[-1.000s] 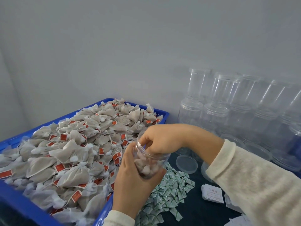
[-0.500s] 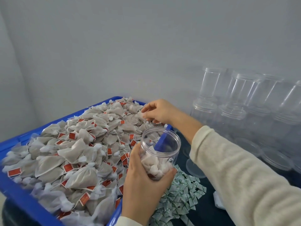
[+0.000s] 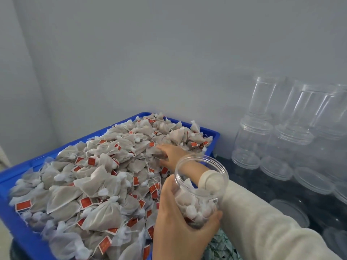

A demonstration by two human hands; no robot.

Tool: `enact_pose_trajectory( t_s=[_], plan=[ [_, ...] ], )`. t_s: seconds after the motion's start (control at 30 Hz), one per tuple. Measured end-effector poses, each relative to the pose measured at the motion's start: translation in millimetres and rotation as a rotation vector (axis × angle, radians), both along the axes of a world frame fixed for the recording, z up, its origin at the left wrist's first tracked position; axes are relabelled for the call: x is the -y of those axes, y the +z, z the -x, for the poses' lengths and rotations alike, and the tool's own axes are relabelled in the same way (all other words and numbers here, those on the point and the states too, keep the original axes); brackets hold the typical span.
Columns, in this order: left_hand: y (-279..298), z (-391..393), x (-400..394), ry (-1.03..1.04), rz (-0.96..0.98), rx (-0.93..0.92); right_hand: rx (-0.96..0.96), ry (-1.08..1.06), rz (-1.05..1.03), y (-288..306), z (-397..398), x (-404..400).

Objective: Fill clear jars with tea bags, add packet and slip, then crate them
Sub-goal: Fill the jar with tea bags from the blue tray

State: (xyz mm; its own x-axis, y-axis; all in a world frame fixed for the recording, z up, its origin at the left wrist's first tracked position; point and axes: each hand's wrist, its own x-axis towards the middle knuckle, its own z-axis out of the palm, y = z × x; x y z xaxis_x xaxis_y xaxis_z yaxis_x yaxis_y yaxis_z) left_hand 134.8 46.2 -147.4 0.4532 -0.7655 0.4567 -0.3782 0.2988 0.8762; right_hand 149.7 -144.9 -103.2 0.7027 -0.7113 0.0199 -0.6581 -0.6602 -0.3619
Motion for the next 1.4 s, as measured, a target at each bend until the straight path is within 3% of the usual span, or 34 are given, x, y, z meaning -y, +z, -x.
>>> enact_pose_trajectory(
  t_s=[0.3,0.63,0.8,1.0,1.1,1.17,1.3,1.4],
  plan=[
    [-1.6,-0.3,5.0,0.067,-0.042,0.031,-0.063,-0.092,-0.052,1.0,-13.1,13.9],
    [4.7,0.7,3.3,0.051,-0.067,-0.035,-0.045,-0.068,0.134,-22.7,-14.4,27.7],
    [9.1,2.6,3.6,0.03,-0.006,-0.08,0.022,-0.093,0.098,-21.5,-13.1,25.0],
    [9.7,2.2,0.7,0.056,-0.081,-0.031,0.134,-0.117,0.002,-19.1,-6.8,19.1],
    [11.4,2.6,-3.2,0.032,-0.113,-0.007,0.008,-0.089,-0.174,-19.8,-6.1,15.3],
    [12.8,2.8,-2.9,0.014,-0.102,-0.02,-0.032,-0.085,-0.098,-19.3,-4.7,15.5],
    [14.4,2.8,1.5,0.001,-0.075,-0.04,0.091,-0.121,-0.073,-16.3,1.0,12.1],
    [8.0,-0.2,3.5,-0.026,-0.04,-0.001,0.288,-0.143,-0.153,-11.0,11.6,8.1]
  ],
)
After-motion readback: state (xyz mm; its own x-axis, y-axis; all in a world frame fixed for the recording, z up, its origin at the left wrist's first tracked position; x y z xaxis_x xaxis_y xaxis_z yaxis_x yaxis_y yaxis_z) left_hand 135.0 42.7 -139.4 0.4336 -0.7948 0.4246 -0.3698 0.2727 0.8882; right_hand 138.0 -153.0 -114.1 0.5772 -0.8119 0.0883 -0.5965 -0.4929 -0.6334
